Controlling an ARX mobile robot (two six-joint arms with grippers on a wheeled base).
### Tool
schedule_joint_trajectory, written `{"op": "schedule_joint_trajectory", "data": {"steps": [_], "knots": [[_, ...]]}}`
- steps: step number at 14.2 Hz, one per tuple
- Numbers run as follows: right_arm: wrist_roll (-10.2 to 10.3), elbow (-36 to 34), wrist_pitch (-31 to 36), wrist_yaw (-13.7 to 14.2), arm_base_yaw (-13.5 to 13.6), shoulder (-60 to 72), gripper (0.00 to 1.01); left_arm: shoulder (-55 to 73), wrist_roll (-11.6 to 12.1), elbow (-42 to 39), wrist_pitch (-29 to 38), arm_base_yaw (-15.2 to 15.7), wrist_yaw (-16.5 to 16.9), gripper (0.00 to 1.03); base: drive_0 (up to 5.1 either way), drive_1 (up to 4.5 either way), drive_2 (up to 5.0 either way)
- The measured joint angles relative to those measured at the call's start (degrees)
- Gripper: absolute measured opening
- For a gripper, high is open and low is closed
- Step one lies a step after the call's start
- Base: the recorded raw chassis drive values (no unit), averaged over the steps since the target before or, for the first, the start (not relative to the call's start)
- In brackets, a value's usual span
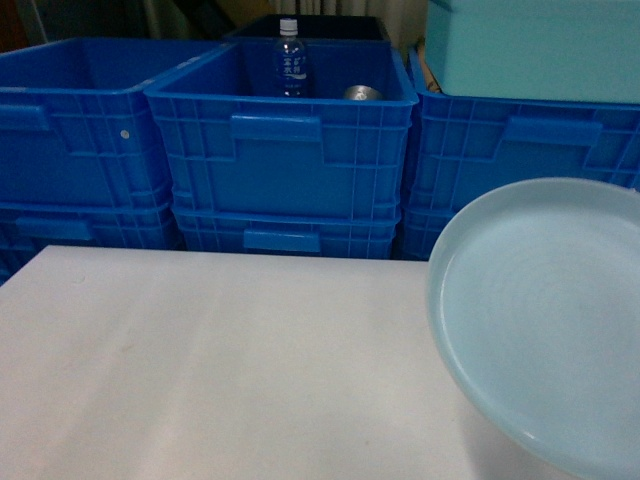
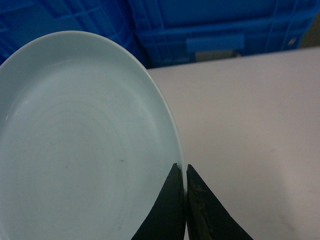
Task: Place blue tray on left shelf second layer neatly
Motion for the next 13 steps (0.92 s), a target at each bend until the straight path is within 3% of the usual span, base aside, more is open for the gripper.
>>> {"op": "schedule_joint_trajectory", "data": {"steps": [1, 2, 4, 5, 7, 9, 12, 13], "knots": [[-4.7, -0.3, -6.0, 2.1, 0.7, -9.2, 0.02, 0.0, 0.0, 0.0, 0.0, 0.0, 0.0, 0.98, 0.0, 0.00, 0.0], [-7.9, -2.0, -9.9, 3.0, 0.3, -18.8, 0.02, 0.0, 0.0, 0.0, 0.0, 0.0, 0.0, 0.98, 0.0, 0.00, 0.0], [-10.1, -7.1, -11.2, -0.6, -5.2, -29.2, 0.02, 0.0, 0.0, 0.0, 0.0, 0.0, 0.0, 0.98, 0.0, 0.00, 0.0], [-10.5, -9.0, -9.1, -1.6, -7.9, -28.6, 0.02, 0.0, 0.0, 0.0, 0.0, 0.0, 0.0, 0.98, 0.0, 0.00, 0.0], [-9.3, -9.9, -8.6, -2.4, -7.9, -26.8, 0.02, 0.0, 0.0, 0.0, 0.0, 0.0, 0.0, 0.98, 0.0, 0.00, 0.0], [-8.8, -10.0, -10.5, 0.8, -3.5, -30.8, 0.02, 0.0, 0.0, 0.0, 0.0, 0.0, 0.0, 0.98, 0.0, 0.00, 0.0], [-8.5, -10.1, -10.6, 2.2, -1.2, -31.6, 0.02, 0.0, 0.0, 0.0, 0.0, 0.0, 0.0, 0.98, 0.0, 0.00, 0.0], [-8.4, -10.1, -10.6, 3.5, 0.9, -31.8, 0.02, 0.0, 0.0, 0.0, 0.0, 0.0, 0.0, 0.98, 0.0, 0.00, 0.0]]}}
